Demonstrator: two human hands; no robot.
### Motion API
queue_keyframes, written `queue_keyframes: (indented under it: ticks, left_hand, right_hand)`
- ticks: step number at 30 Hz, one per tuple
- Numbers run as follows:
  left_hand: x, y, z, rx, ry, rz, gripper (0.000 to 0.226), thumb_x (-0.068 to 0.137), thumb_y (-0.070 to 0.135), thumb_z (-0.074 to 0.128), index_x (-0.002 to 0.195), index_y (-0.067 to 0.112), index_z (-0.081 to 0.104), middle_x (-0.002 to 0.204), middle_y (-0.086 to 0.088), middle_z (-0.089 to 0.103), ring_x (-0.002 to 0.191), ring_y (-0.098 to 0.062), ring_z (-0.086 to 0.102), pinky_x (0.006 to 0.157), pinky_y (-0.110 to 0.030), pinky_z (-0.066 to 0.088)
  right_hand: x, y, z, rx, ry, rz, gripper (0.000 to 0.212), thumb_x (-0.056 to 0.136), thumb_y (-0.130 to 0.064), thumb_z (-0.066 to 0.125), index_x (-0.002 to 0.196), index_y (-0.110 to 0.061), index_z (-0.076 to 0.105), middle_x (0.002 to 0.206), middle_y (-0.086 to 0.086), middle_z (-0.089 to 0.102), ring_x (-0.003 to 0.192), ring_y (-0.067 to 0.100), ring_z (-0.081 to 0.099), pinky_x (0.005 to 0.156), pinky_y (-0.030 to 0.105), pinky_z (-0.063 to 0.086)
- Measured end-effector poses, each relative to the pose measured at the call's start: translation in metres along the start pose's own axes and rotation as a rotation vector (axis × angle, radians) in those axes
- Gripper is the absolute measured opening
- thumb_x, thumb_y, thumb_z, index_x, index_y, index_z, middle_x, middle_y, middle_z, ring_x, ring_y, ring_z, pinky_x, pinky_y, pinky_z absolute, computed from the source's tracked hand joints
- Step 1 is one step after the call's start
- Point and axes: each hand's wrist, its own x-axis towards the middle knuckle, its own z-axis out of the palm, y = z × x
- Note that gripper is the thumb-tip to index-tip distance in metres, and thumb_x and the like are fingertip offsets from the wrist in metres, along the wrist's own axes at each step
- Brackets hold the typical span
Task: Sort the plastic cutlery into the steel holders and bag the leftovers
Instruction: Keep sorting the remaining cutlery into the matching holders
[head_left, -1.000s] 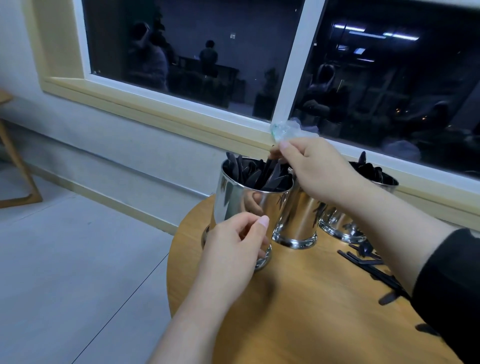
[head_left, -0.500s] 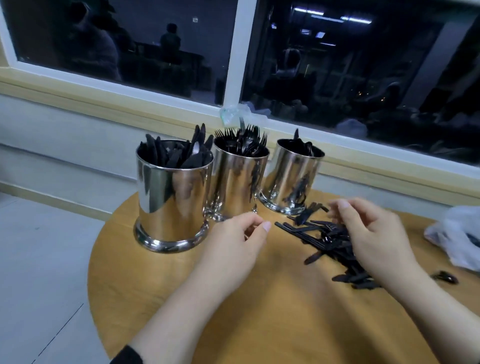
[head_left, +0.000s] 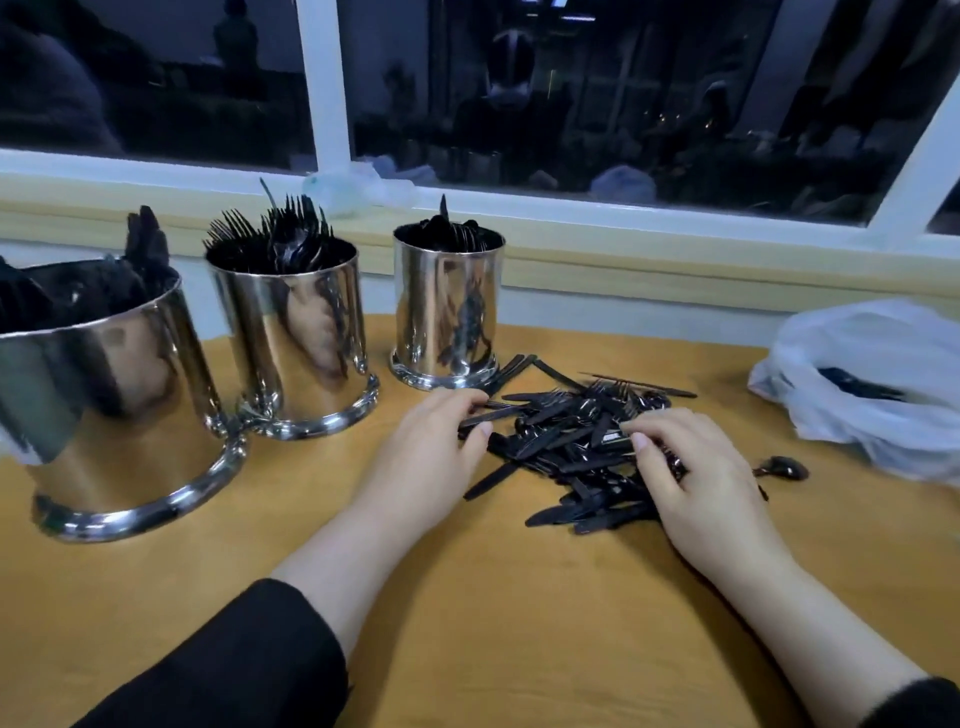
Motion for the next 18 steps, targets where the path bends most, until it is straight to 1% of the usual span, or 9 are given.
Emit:
queue_keyframes:
  ticks: [1, 3, 5, 8, 10, 12, 14, 16, 18]
  left_hand:
    - [0.006, -0.001, 0.003, 0.011, -0.001, -0.005, 0.036, 0.105, 0.039, 0.052, 0.139, 0.030, 0.056, 0.135, 0.012, 0.057, 0.124, -0.010, 0.053, 0.101, -0.031, 0.044]
    - [0.018, -0.002, 0.010, 0.040, 0.006, -0.011, 0.040, 0.105, 0.042, 0.051, 0.143, 0.030, 0.054, 0.141, 0.010, 0.056, 0.130, -0.014, 0.051, 0.107, -0.035, 0.043]
    - [0.029, 0.000, 0.016, 0.072, 0.011, -0.004, 0.043, 0.105, 0.045, 0.049, 0.145, 0.032, 0.051, 0.145, 0.010, 0.054, 0.134, -0.016, 0.049, 0.111, -0.039, 0.042]
    - [0.046, 0.007, 0.026, 0.103, -0.005, 0.040, 0.047, 0.105, 0.049, 0.046, 0.147, 0.031, 0.050, 0.148, 0.010, 0.052, 0.139, -0.015, 0.045, 0.115, -0.039, 0.037]
    - [0.060, 0.010, 0.033, 0.148, -0.041, 0.043, 0.050, 0.105, 0.052, 0.043, 0.150, 0.029, 0.049, 0.153, 0.008, 0.049, 0.143, -0.015, 0.041, 0.118, -0.039, 0.032]
    - [0.070, 0.010, 0.040, 0.215, -0.099, 0.028, 0.054, 0.105, 0.055, 0.039, 0.152, 0.029, 0.046, 0.158, 0.006, 0.045, 0.148, -0.017, 0.035, 0.121, -0.041, 0.029]
    - [0.078, 0.010, 0.045, 0.296, -0.165, 0.010, 0.059, 0.105, 0.060, 0.033, 0.155, 0.030, 0.043, 0.163, 0.004, 0.039, 0.152, -0.019, 0.030, 0.124, -0.045, 0.025]
    - [0.081, 0.012, 0.048, 0.373, -0.206, 0.007, 0.061, 0.105, 0.062, 0.028, 0.156, 0.032, 0.042, 0.165, 0.002, 0.035, 0.153, -0.020, 0.027, 0.123, -0.046, 0.022]
    - [0.083, 0.015, 0.049, 0.429, -0.239, 0.014, 0.062, 0.105, 0.063, 0.023, 0.156, 0.033, 0.040, 0.167, 0.000, 0.032, 0.154, -0.022, 0.024, 0.123, -0.047, 0.019]
  right_hand:
    - [0.006, 0.003, 0.002, 0.005, -0.006, -0.006, 0.017, 0.099, -0.017, 0.058, 0.108, -0.019, 0.072, 0.108, -0.017, 0.063, 0.109, 0.009, 0.057, 0.097, 0.034, 0.044]
    - [0.019, 0.009, 0.006, 0.018, -0.030, 0.007, 0.019, 0.100, -0.023, 0.055, 0.111, -0.022, 0.071, 0.111, -0.020, 0.060, 0.113, 0.007, 0.054, 0.099, 0.037, 0.043]
    - [0.030, 0.016, 0.011, 0.008, -0.088, 0.034, 0.023, 0.101, -0.031, 0.053, 0.116, -0.025, 0.069, 0.117, -0.021, 0.057, 0.118, 0.004, 0.050, 0.104, 0.036, 0.040]
    - [0.042, 0.024, 0.015, -0.037, -0.247, 0.107, 0.031, 0.101, -0.042, 0.051, 0.127, -0.030, 0.063, 0.131, -0.021, 0.052, 0.129, 0.007, 0.046, 0.111, 0.033, 0.036]
    - [0.047, 0.029, 0.016, -0.068, -0.321, 0.156, 0.038, 0.101, -0.047, 0.049, 0.136, -0.034, 0.058, 0.145, -0.019, 0.046, 0.137, 0.011, 0.042, 0.117, 0.038, 0.032]
    - [0.053, 0.034, 0.014, -0.108, -0.355, 0.194, 0.044, 0.101, -0.050, 0.047, 0.142, -0.034, 0.053, 0.154, -0.014, 0.039, 0.144, 0.014, 0.036, 0.122, 0.045, 0.026]
    - [0.060, 0.039, 0.012, -0.146, -0.361, 0.231, 0.048, 0.102, -0.051, 0.046, 0.145, -0.030, 0.050, 0.159, -0.008, 0.035, 0.147, 0.017, 0.032, 0.123, 0.047, 0.023]
    - [0.069, 0.044, 0.012, -0.185, -0.373, 0.256, 0.054, 0.101, -0.054, 0.043, 0.149, -0.029, 0.044, 0.163, -0.004, 0.031, 0.149, 0.020, 0.029, 0.124, 0.048, 0.021]
    - [0.078, 0.052, 0.017, -0.232, -0.445, 0.276, 0.064, 0.100, -0.061, 0.037, 0.156, -0.029, 0.034, 0.167, -0.003, 0.022, 0.153, 0.020, 0.020, 0.125, 0.050, 0.015]
